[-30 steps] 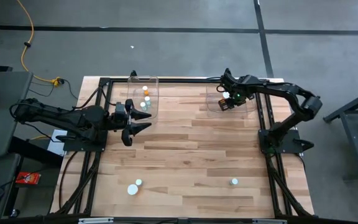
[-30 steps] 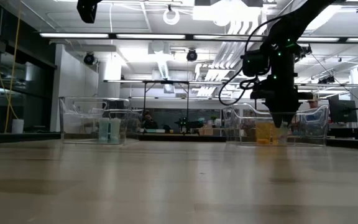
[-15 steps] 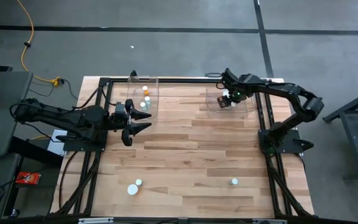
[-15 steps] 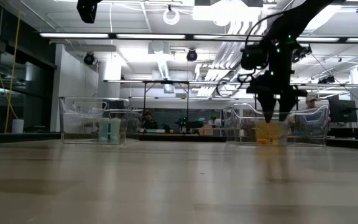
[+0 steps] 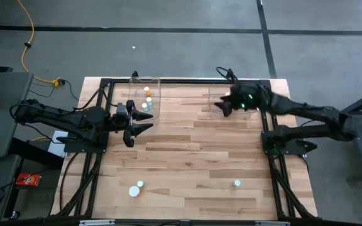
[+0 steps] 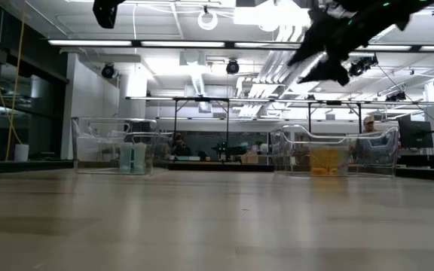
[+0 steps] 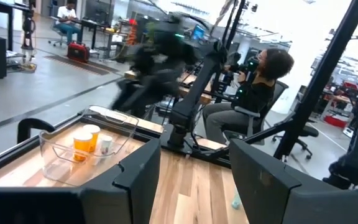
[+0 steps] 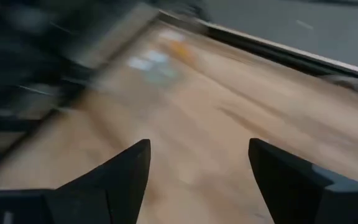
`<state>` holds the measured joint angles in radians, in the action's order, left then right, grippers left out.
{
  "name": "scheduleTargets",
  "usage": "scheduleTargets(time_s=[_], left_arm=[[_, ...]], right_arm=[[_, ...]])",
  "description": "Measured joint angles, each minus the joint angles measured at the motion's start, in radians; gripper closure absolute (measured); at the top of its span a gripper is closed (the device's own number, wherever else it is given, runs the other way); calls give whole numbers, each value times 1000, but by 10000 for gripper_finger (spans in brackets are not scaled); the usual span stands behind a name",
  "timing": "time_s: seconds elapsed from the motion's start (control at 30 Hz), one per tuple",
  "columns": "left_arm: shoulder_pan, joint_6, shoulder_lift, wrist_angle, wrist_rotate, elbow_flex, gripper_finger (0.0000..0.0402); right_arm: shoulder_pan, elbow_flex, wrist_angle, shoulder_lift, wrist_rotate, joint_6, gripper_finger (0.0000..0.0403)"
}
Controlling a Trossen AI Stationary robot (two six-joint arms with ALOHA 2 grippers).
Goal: Pick and place medicine bottles into bin by pill shape (circle, oval)
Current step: Put the large orange pill bottle into the right transparent bin
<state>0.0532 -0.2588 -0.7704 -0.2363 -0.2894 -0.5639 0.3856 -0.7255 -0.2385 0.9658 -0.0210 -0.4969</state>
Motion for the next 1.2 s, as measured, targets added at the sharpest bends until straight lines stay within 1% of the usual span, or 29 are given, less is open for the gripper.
scheduleTargets(time_s=[0.1,0.2,0.3,0.47,0.63,1.2], left_arm=[[0,0,0,0,-13,0,220],[0,0,0,0,-13,0,220],[0,0,0,0,-13,0,220],[0,0,0,0,-13,0,220],[0,0,0,-1,-13,0,220],[0,0,0,-1,-9,0,220]], right_arm=[[-110,97,193,-89,-6,-42,139],[-202,156,333,-144,16,-53,139],[-271,172,400,-158,46,-12,139],[-341,172,469,-147,51,122,139],[-383,172,482,-147,51,232,139],[-395,172,484,-149,51,209,139]])
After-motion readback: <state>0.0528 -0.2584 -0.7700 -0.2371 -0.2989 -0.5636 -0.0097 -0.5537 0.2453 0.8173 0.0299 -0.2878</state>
